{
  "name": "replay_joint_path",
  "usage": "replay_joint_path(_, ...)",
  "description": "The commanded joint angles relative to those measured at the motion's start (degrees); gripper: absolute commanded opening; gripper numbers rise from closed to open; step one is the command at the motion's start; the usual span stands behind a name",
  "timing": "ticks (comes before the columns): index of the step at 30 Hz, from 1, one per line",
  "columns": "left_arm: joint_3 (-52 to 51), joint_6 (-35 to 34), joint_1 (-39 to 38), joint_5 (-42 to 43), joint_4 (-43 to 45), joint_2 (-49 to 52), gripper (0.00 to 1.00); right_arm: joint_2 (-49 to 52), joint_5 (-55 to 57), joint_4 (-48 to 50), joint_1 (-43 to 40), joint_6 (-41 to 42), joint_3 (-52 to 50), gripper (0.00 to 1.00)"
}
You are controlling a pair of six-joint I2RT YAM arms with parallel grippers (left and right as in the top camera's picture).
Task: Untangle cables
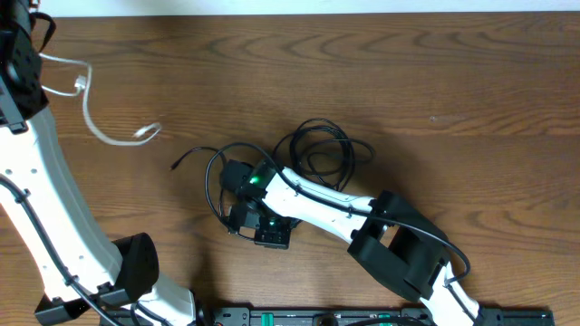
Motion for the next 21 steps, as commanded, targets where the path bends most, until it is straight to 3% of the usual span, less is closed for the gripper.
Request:
replay_joint_path(1, 0.00, 0.81, 0.13, 3.19, 0.20, 0.33, 0.08, -1.09, 0.46, 0.94, -0.76, 5.88, 0.87, 0.01)
replay_joint_path(8, 0.00, 1.55, 0.13, 10.12, 3.04, 1.07, 0.08, -7.58, 2.34, 1.33, -5.11, 19.47, 4.96, 0.01)
replay_joint_path(16, 0.00, 6.82, 0.13, 20.24, 8.79, 1.07, 0.08, -21.49, 15.26, 0.48, -14.12, 35.87, 5.05, 0.01)
replay_joint_path(21, 0.00, 7.06, 0.13, 22.10, 9.27, 1.09, 0.07, -28.24, 16.09, 0.39, -18.05, 36.28, 5.05, 0.01)
